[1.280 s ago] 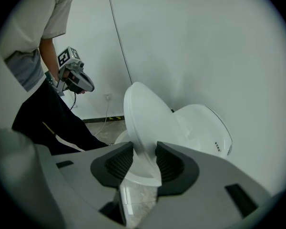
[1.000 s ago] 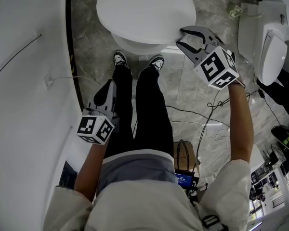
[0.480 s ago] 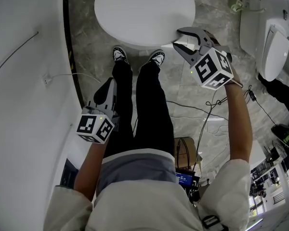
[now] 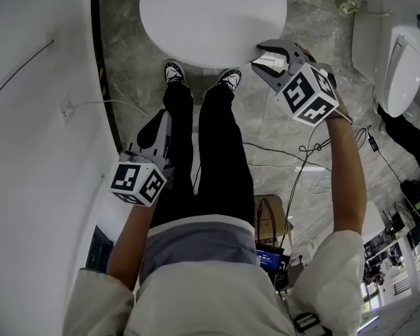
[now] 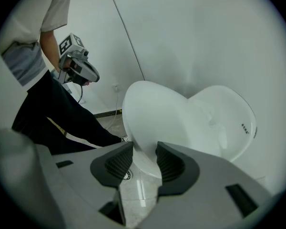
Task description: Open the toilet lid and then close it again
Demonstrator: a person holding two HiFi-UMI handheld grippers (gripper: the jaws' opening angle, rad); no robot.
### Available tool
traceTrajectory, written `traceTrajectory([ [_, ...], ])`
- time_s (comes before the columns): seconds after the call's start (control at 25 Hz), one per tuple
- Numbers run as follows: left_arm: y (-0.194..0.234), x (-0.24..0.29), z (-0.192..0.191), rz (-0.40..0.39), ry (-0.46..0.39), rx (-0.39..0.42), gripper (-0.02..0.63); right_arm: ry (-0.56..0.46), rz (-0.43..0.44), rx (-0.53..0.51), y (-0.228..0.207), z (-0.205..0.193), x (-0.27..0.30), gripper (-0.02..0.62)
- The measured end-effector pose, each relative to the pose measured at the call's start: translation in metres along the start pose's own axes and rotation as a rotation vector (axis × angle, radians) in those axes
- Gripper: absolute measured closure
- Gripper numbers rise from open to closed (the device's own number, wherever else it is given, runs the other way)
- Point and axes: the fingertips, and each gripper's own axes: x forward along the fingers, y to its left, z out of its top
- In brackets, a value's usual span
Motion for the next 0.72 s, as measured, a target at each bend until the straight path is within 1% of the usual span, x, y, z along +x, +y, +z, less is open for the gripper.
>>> traceTrajectory([
  [0.24,-0.001,0.005,-0.004,-0.008,0.020,0.002,0.600,0.010,0.076,0.118,0.007,-0.012,0.013,0.457],
  [0.4,0.001,0.005,-0.009,-0.012,0.021,-0.003,0.600,0.020,0.119,0.176,0.015,-0.018,0.026,0.459],
  [0.6,0.001,0.007,-0.013,-0.013,0.030,0.003,0.600,0.033,0.116,0.226,0.020,-0.026,0.039,0.460],
  [0.68,0.002,0.007,-0.015,-0.014,0.034,0.003,0.600,0.026,0.115,0.281,0.022,-0.028,0.046,0.462],
  [0.72,0.002,0.007,-0.015,-0.014,0.034,0.002,0.600,0.013,0.118,0.327,0.022,-0.030,0.049,0.466],
])
